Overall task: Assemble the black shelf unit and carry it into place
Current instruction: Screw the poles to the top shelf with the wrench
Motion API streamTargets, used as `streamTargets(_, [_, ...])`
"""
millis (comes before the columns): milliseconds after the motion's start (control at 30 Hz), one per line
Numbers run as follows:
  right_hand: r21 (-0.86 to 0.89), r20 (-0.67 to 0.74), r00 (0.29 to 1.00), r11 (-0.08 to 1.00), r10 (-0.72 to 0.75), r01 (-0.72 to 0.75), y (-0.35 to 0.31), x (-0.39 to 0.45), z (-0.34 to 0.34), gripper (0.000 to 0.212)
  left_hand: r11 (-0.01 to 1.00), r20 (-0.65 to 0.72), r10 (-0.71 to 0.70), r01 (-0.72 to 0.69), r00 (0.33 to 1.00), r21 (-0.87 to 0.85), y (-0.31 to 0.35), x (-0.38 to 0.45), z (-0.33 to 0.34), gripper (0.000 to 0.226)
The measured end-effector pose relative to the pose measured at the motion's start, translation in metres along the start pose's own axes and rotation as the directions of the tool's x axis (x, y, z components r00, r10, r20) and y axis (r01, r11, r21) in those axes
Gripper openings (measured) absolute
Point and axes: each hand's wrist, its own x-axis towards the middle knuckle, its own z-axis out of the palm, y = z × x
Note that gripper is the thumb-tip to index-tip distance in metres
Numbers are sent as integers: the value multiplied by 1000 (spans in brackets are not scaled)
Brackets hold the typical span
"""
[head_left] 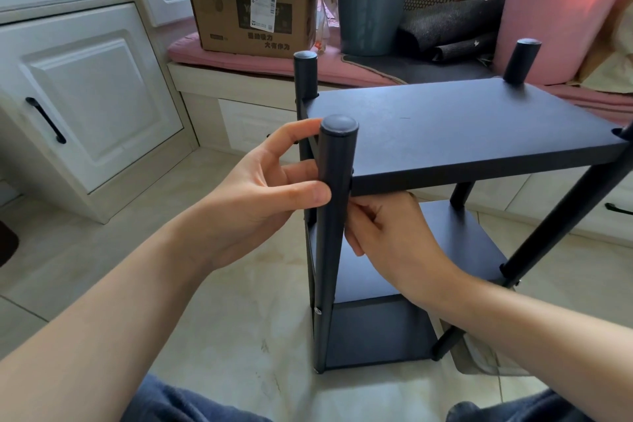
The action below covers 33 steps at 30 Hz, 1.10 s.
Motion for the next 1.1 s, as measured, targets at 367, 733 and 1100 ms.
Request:
streamTargets(367, [-116, 31, 1000, 993, 4, 0, 1, -4, -3, 35, 1000, 0, 0, 0, 1000, -8, -1, -1, -4, 77])
streamTargets(733, [-387, 80, 993, 921, 85, -48, 11, -21, -28, 19, 1000, 28, 6, -6, 1000, -23, 0, -2, -4, 71])
streamTargets(1100, [-529, 79, 979, 841, 187, -118, 8, -35, -41, 24, 911, -68, -24, 50, 997, 409, 3, -13, 20, 106])
